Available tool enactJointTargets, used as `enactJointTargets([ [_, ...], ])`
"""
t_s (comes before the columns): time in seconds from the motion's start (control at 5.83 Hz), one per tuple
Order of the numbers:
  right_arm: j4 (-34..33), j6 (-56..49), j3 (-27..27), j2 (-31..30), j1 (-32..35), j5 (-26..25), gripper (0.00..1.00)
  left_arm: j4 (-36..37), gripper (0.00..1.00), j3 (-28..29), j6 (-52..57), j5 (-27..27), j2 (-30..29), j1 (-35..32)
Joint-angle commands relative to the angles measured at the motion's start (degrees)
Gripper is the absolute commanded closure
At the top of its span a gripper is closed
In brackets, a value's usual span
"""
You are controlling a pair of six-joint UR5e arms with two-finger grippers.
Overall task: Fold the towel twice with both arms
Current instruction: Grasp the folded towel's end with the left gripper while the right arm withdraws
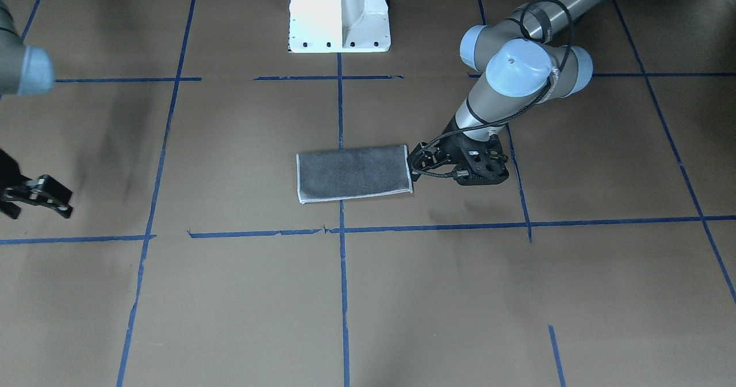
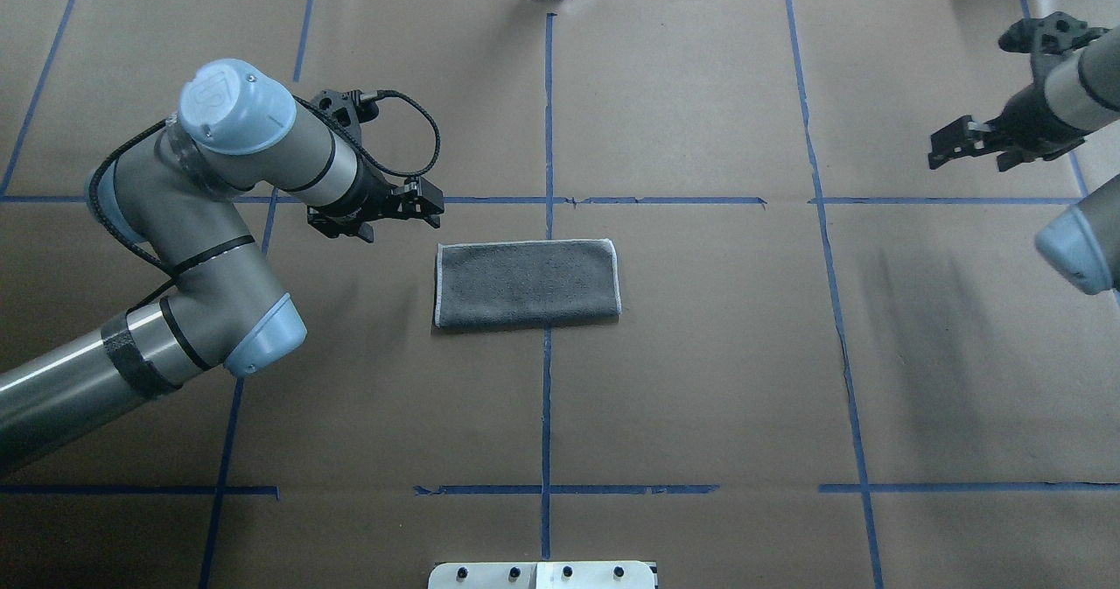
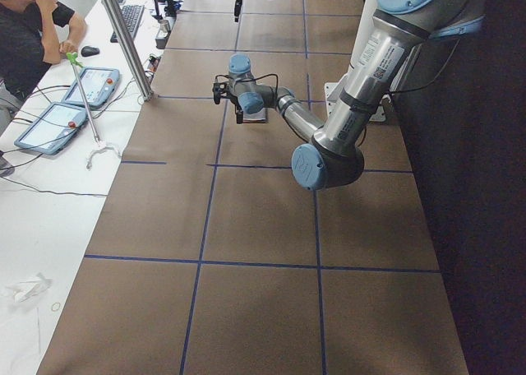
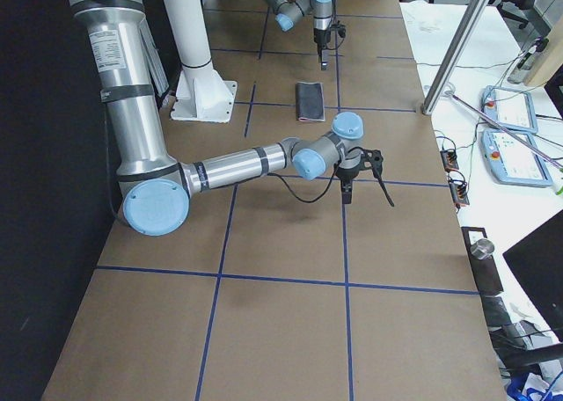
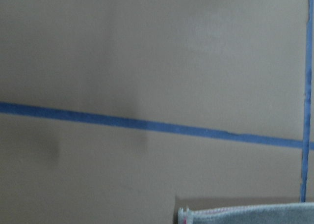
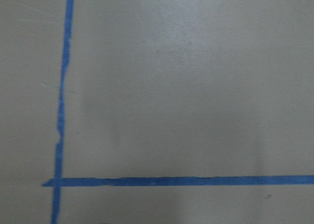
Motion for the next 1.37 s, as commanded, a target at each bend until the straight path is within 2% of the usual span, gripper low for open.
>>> enactJointTargets([
  [0.0,0.1,-15.9,-7.7,-1.7,7.9,3.2,0.00,0.3,0.00,0.5,-5.1,0.0,-0.4,1.3],
  [0.17,0.1,-19.4,-10.3,-1.6,10.1,3.4,0.00,-0.1,0.00,1.0,-7.7,-0.1,-0.5,2.3],
  [0.69,0.0,-19.4,-10.5,-1.4,10.4,3.3,0.00,-0.5,0.00,2.0,-12.7,-0.2,-0.5,7.3],
  [1.2,-0.1,-19.2,-10.6,-1.0,10.4,3.3,0.00,-0.5,0.01,1.5,-12.7,-0.8,-0.3,7.7],
])
